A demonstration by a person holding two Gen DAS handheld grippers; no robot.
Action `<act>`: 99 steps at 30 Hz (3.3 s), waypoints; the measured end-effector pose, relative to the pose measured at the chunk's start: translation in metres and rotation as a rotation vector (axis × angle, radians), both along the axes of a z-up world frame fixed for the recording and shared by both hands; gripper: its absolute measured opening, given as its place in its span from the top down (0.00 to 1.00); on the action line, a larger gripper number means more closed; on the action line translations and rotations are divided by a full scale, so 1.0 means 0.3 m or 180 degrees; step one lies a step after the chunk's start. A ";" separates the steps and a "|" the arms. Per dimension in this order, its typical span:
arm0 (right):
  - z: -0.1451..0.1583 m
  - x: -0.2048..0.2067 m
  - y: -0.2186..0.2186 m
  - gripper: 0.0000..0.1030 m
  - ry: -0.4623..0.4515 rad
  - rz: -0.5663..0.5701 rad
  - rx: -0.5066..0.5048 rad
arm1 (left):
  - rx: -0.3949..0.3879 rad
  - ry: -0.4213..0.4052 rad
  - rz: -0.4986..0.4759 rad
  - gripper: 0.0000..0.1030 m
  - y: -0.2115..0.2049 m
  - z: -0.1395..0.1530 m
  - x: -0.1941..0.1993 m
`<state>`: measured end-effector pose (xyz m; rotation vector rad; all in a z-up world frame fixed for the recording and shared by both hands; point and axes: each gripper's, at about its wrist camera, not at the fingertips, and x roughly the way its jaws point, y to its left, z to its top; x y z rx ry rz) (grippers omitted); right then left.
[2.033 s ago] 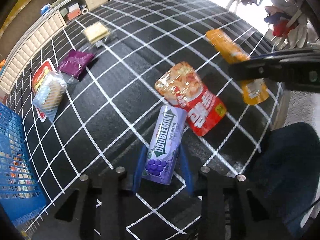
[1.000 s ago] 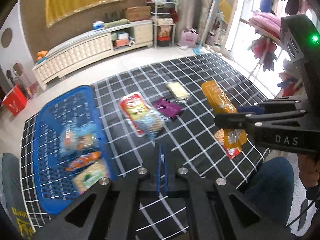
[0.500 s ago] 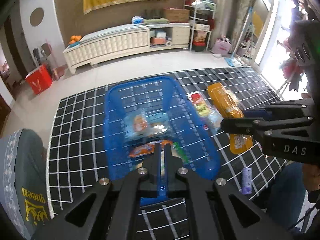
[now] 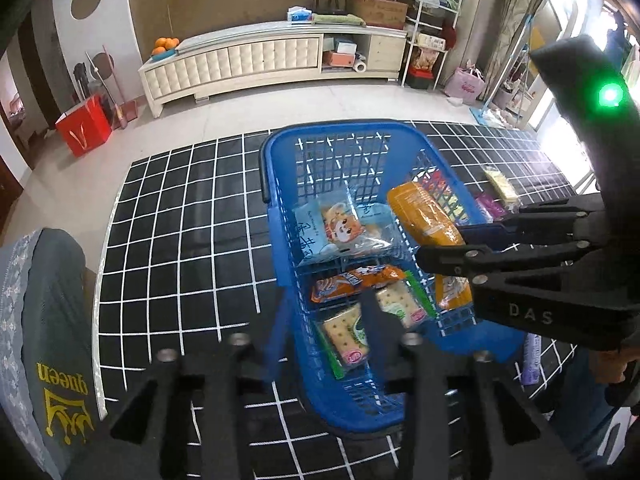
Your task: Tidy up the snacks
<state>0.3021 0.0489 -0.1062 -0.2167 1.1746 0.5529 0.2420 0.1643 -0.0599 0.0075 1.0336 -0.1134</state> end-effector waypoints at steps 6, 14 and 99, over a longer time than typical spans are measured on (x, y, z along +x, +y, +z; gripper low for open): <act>-0.005 0.012 0.002 0.37 -0.0109 -0.0058 -0.0078 | 0.0034 0.0033 0.0050 0.50 0.011 -0.015 0.003; 0.037 -0.039 -0.047 0.20 -0.0282 -0.0112 -0.0160 | -0.0070 -0.0032 0.0068 0.36 -0.002 0.020 -0.034; -0.419 -0.145 -1.112 0.20 0.0269 -0.1402 -0.0376 | 0.0087 0.0586 -0.0554 0.73 -0.943 -0.400 -0.046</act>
